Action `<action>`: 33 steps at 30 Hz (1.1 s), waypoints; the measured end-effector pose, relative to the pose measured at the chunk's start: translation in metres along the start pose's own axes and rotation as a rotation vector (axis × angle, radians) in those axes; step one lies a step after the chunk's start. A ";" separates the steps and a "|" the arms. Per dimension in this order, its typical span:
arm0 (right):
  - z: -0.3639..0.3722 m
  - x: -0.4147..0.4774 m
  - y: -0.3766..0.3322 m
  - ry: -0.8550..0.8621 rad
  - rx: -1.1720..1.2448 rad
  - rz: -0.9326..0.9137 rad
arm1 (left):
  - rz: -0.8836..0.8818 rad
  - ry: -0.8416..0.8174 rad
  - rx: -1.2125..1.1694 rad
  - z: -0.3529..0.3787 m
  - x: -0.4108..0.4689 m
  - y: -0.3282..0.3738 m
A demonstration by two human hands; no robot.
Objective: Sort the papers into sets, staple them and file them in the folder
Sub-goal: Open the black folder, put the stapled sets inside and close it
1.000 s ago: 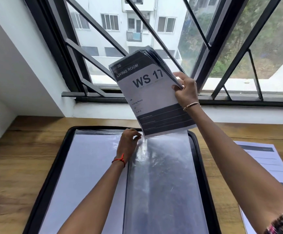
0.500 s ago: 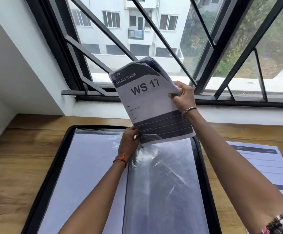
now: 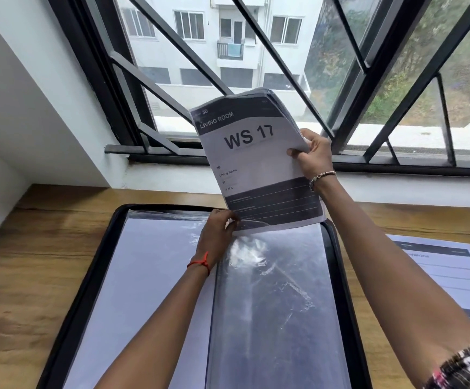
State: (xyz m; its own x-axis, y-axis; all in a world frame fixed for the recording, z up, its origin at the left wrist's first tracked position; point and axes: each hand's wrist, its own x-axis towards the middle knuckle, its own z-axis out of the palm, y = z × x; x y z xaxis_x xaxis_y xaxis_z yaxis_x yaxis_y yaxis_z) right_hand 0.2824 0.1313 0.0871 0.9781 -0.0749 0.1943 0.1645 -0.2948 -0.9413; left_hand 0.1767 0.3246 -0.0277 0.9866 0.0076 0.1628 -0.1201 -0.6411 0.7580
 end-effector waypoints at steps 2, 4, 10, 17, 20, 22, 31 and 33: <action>-0.004 0.002 -0.005 -0.003 0.001 -0.003 | -0.022 -0.044 0.079 0.001 -0.001 -0.001; -0.007 0.002 -0.007 0.003 0.018 -0.006 | -0.012 -0.082 0.181 0.001 -0.001 -0.001; -0.009 0.000 0.004 0.019 -0.019 0.003 | -0.056 -0.245 0.197 -0.003 0.000 -0.003; -0.001 -0.004 0.005 0.071 0.042 0.068 | -0.005 -0.263 0.021 -0.014 0.002 -0.004; 0.003 -0.003 0.004 0.067 0.050 0.074 | 0.017 -0.176 0.024 -0.013 0.002 -0.004; 0.010 -0.004 0.001 0.045 0.045 0.077 | 0.007 -0.127 0.012 -0.012 0.002 -0.002; 0.012 0.001 -0.004 -0.007 0.060 0.108 | 0.078 -0.175 0.083 0.006 0.000 0.025; 0.010 0.001 -0.002 -0.011 0.060 0.112 | 0.079 -0.205 0.047 0.016 -0.001 0.039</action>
State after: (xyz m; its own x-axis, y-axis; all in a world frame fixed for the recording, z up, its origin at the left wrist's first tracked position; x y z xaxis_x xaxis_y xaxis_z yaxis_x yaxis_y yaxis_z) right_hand 0.2839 0.1413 0.0867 0.9921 -0.0935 0.0842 0.0610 -0.2277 -0.9718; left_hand 0.1726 0.2873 -0.0081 0.9766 -0.1975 0.0853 -0.1978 -0.6683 0.7171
